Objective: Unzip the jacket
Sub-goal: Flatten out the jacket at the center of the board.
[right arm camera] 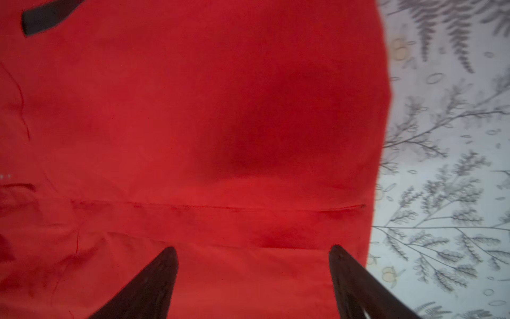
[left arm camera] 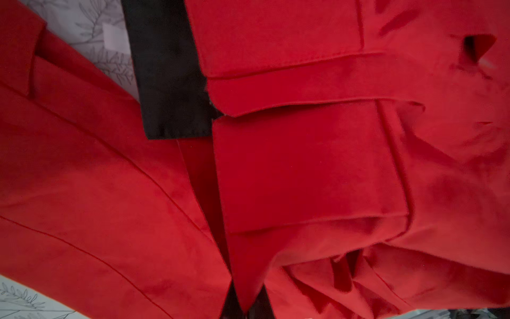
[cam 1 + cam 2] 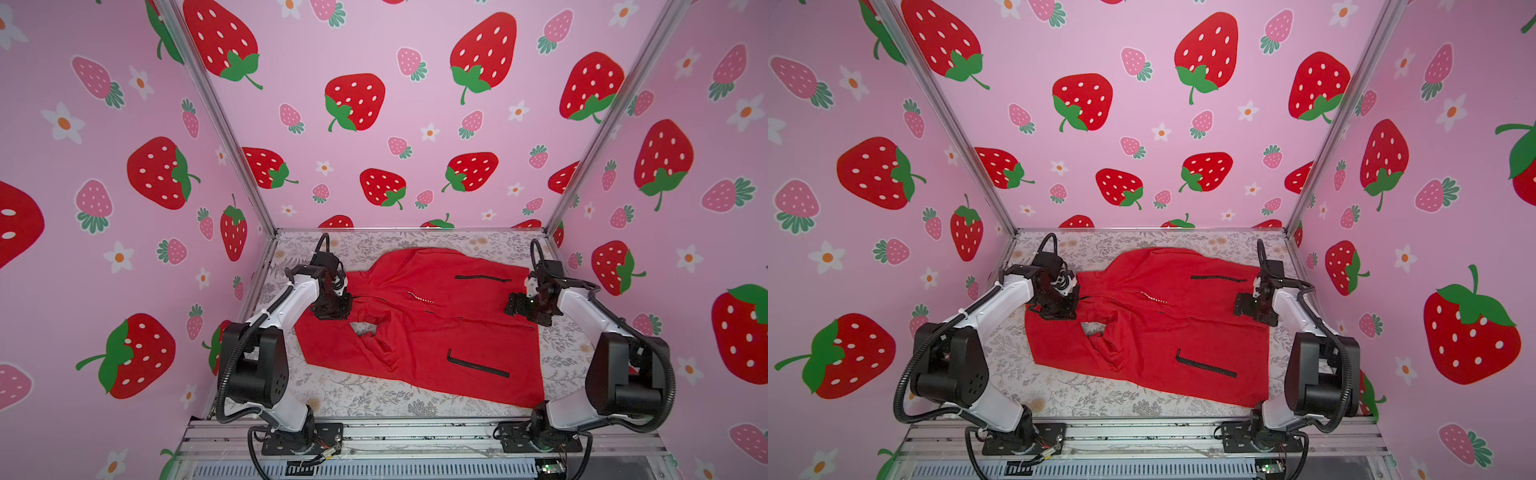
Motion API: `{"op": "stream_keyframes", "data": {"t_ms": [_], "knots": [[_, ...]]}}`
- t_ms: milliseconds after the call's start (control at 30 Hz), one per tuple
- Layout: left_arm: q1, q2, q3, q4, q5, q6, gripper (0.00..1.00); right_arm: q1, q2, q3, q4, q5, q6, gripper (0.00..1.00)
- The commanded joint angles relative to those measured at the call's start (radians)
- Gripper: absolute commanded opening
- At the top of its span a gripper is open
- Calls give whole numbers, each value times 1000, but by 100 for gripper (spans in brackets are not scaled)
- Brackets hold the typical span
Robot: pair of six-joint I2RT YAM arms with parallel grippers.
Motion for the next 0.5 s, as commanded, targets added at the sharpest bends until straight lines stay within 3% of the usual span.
{"op": "stream_keyframes", "data": {"t_ms": [0, 167, 467], "knots": [[2, 3, -2, -93, -61, 63, 0, -104, 11, 9, 7, -68, -59, 86], [2, 8, 6, -98, -72, 91, 0, -186, 43, 28, 23, -87, -118, 82], [2, 16, 17, -81, -59, 86, 0, -219, 179, 78, 93, -222, -177, 56]]}}
